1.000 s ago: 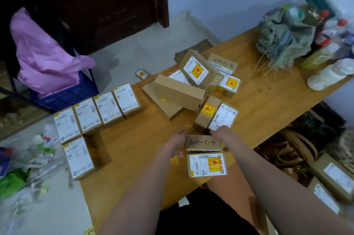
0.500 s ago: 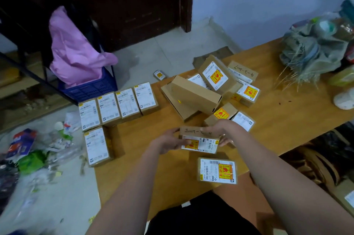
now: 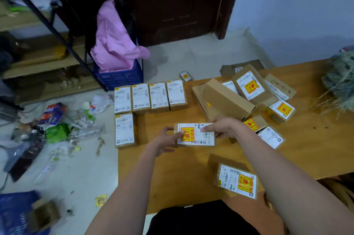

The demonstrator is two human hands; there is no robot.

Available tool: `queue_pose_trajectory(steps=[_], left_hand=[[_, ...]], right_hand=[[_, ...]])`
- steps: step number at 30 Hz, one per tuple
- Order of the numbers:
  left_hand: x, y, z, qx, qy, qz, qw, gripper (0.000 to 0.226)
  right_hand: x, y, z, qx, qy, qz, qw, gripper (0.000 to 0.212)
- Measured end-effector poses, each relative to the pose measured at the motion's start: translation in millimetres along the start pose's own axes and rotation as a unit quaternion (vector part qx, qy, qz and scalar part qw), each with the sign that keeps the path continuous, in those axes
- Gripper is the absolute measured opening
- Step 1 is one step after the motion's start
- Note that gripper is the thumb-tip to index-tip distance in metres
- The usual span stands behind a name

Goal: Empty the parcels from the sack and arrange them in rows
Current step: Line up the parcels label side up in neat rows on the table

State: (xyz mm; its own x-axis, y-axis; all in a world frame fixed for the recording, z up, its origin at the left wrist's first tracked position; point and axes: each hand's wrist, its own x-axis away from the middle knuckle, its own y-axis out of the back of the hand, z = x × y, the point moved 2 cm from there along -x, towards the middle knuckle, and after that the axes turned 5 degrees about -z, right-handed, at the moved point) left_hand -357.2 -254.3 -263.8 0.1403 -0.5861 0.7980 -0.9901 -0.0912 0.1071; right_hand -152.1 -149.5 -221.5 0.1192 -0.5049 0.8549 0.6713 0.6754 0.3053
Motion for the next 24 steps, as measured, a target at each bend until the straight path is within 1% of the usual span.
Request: queue_pose_trajectory(steps=[1,4,7,9,10,11,13,14,15,17,18,19,20,22,23,24], left_hand=[[3.4,5.9,2.9,0.007,-0.002,0.01,1.0,0.063],[9.8,22.7,12.9,0.014,-0.022,0.034,0.999,0.06],[11.5,36.6,23.7,0.069,-0.022,0.006,0.997,0.062],[9.8,44.8,31.4,0.135,-0.013,-0.022,0.991,0.069],[9.3,47.5,33.6,0.166,-0.012,-0.03,0.986,0.072],[8.8,49.9,35.5,0.185,-0.011,-0.031,0.982,0.074],[8.7,52.5,38.2,0.188,-0.003,-0.02,0.982,0.076],[9.8,53.9,38.9,0.18,0.0,-0.014,0.984,0.076],[10.4,56.2,40.8,0.172,0.003,-0.01,0.985,0.074],[11.0,63.3,44.0,0.144,0.002,-0.015,0.989,0.072],[12.0,68.0,45.1,0.117,-0.007,-0.032,0.993,0.07],[12.6,74.1,45.8,0.085,-0.024,-0.072,0.994,0.067],[12.9,82.1,46.8,0.056,-0.049,-0.134,0.988,0.063],[15.1,102.9,49.8,-0.009,-0.109,-0.275,0.955,0.051],[15.2,113.5,52.2,-0.044,-0.132,-0.329,0.934,0.044],[13.8,123.5,55.4,-0.072,-0.147,-0.363,0.917,0.04]], right_hand=[[0.3,-3.7,5.3,-0.022,0.015,-0.004,1.0,0.054],[-6.9,-18.1,17.6,-0.08,0.052,-0.019,0.995,0.066],[-13.3,-33.9,28.4,-0.146,0.053,-0.054,0.986,0.078],[-12.4,-48.2,33.9,-0.14,0.034,-0.061,0.988,0.085],[-12.9,-57.6,35.8,-0.147,0.02,-0.048,0.988,0.084],[-14.4,-69.1,38.0,-0.16,0.009,-0.013,0.987,0.078],[-19.8,-95.2,42.3,-0.185,-0.002,0.077,0.98,0.061],[-20.9,-106.3,45.5,-0.192,0.001,0.097,0.977,0.052],[-20.8,-115.1,49.7,-0.2,0.009,0.098,0.975,0.044],[-21.8,-128.3,59.0,-0.209,0.03,0.082,0.974,0.037],[-22.1,-133.8,63.6,-0.206,0.039,0.074,0.975,0.035],[-22.6,-138.3,68.2,-0.2,0.045,0.068,0.976,0.035],[-26.2,-143.3,72.0,-0.193,0.047,0.063,0.978,0.036],[-34.5,-153.5,77.8,-0.157,0.046,0.053,0.985,0.037],[-38.4,-158.0,80.5,-0.134,0.041,0.046,0.989,0.038],[-43.9,-162.4,82.1,-0.117,0.036,0.038,0.992,0.039]])
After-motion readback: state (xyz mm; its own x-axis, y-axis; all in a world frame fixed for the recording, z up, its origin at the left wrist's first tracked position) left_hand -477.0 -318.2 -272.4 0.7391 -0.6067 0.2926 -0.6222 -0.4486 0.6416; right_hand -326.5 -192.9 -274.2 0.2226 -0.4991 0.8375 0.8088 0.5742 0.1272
